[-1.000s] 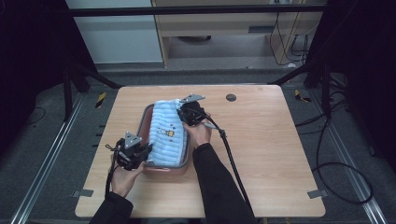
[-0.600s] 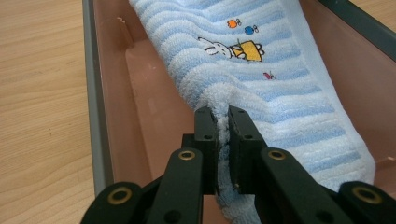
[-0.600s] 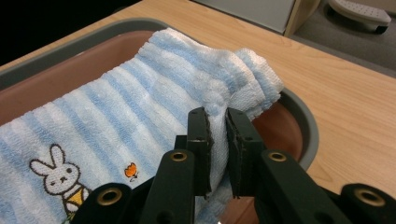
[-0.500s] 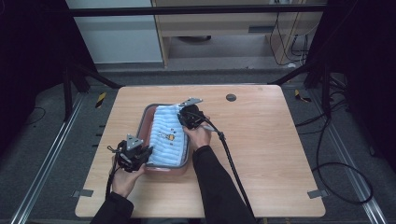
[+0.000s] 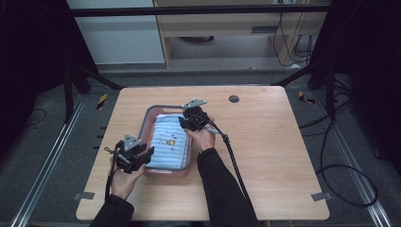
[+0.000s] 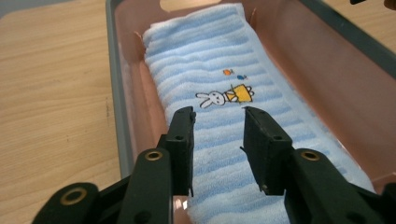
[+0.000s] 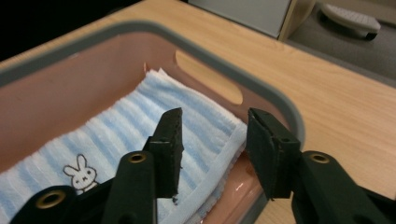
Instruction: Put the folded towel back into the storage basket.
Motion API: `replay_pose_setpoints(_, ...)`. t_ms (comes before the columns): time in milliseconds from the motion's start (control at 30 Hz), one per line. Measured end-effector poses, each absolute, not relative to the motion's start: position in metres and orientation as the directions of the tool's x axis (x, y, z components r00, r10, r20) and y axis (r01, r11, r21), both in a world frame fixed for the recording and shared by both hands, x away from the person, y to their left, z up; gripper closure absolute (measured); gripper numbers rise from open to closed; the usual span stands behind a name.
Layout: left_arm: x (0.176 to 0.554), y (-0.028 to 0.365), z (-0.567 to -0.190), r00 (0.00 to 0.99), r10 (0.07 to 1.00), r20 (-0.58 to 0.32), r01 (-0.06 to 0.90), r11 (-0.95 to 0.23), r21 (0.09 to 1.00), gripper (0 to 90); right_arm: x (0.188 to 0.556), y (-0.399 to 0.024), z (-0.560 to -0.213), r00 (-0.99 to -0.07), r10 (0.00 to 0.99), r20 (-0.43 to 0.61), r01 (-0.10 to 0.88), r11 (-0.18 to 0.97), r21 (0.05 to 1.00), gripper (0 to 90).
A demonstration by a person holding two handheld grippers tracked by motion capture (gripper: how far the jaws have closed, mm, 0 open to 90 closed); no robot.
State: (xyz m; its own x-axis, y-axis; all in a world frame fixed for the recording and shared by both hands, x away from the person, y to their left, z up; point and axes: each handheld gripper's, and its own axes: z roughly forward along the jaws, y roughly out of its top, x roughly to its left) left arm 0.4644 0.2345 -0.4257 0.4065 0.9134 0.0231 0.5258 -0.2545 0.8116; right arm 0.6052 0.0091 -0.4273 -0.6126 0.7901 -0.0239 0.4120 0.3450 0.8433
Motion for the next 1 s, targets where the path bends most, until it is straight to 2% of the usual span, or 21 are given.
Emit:
replay_pose_setpoints(333, 0.457, 0.235, -0.409, 0.453, 0.891, 0.01, 0.464, -0.245, 0.851, 48.2, 0.586, -0.019, -0.397, -0.608, 0.793, 0.026, 0.369, 0.253, 0.895, 33.7)
replay_pose_setpoints(567, 0.454, 0.235, -0.406, 0.485, 0.875, 0.013, 0.45, -0.262, 0.854, 38.1, 0.57, -0.047, -0.383, -0.61, 0.791, 0.041, 0.345, 0.218, 0.913, 28.5)
replay_pose_setpoints(1000, 0.452, 0.251, -0.402, 0.479, 0.878, 0.006, 0.431, -0.241, 0.869, 30.3, 0.54, -0.11, -0.385, -0.581, 0.81, 0.083, 0.347, 0.155, 0.925, 20.8)
